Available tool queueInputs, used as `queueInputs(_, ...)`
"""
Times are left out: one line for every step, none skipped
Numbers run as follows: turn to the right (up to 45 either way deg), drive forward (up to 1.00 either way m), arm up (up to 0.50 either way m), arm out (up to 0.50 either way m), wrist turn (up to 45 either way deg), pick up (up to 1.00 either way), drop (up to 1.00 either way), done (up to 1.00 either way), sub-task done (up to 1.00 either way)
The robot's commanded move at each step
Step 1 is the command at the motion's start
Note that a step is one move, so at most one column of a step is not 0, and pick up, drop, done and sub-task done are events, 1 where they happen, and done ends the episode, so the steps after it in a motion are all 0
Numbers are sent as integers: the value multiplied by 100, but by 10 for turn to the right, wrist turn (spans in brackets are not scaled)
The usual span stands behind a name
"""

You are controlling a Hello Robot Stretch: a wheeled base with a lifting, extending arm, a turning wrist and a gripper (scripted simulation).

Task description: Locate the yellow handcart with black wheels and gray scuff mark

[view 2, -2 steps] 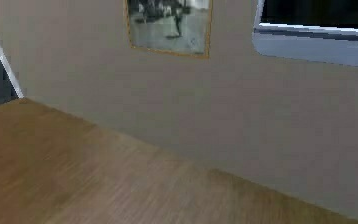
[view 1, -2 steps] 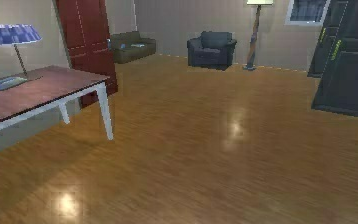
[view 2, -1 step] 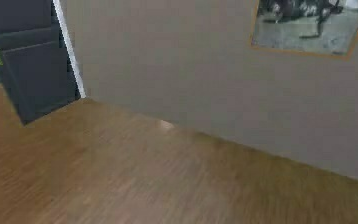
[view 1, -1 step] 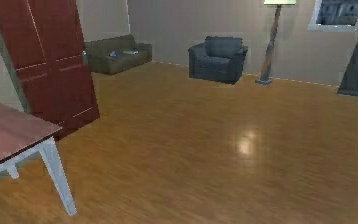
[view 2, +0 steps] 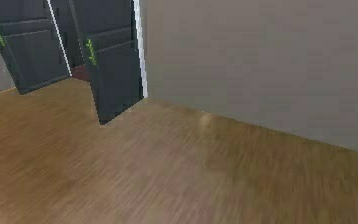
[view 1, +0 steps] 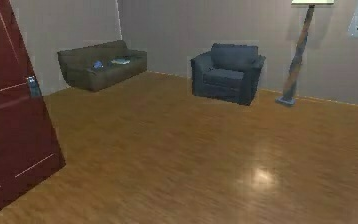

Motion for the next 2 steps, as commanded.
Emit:
queueInputs(-150,0,0,0,0,0,0,0,0)
queueInputs(0,5,0,0,0,0,0,0,0)
